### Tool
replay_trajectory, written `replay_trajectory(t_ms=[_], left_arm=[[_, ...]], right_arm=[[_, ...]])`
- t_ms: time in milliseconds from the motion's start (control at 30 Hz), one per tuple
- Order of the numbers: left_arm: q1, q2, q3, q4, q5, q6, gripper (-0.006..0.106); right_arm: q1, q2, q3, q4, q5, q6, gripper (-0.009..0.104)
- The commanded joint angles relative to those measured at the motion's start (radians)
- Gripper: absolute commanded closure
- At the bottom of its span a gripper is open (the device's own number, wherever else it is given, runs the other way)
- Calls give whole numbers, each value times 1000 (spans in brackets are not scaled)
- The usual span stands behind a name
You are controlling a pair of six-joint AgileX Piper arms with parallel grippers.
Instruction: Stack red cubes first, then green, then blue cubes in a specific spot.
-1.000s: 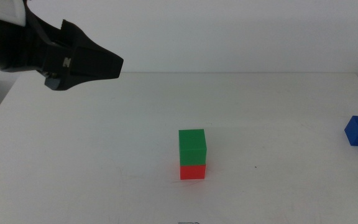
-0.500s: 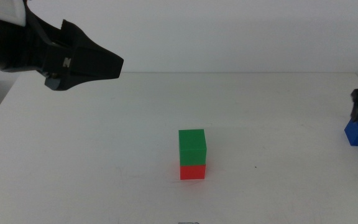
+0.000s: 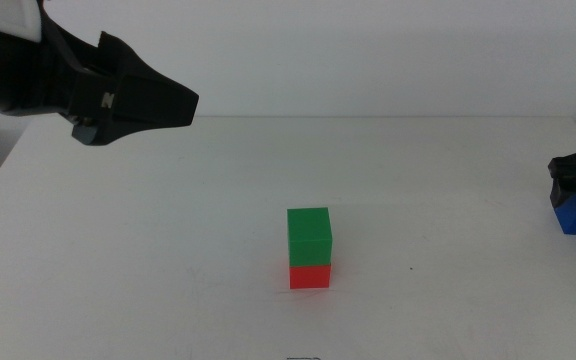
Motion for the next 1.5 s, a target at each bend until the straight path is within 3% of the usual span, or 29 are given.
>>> replay_trajectory(t_ms=[0,200,333,367,733,900,1033,1267,1467], left_arm=[[-1,-14,-23,-52,-49,-4,7],[-1,-14,-23,-52,-49,-4,7],[-1,-14,-23,-52,-49,-4,7],[-1,-14,-23,-52,-49,-4,7],[-1,-14,-23,-52,-49,-4,7],[-1,-14,-23,-52,-49,-4,7],[-1,-14,-23,-52,-49,-4,7],[-1,-14,-23,-52,-49,-4,7],[-1,-14,-23,-52,-49,-4,7]], right_arm=[[-2,-47,-31,-18,-23,-5,5],[-2,-43,-31,-19,-32,-5,9],[-2,-43,-31,-19,-35,-5,20],[-2,-43,-31,-19,-41,-5,36],[-3,-53,-31,-98,26,-16,97],[17,-150,-32,-98,41,2,96],[88,-262,-32,-97,119,147,96],[340,-383,-33,-117,259,425,96],[598,-386,-34,-199,302,584,96]])
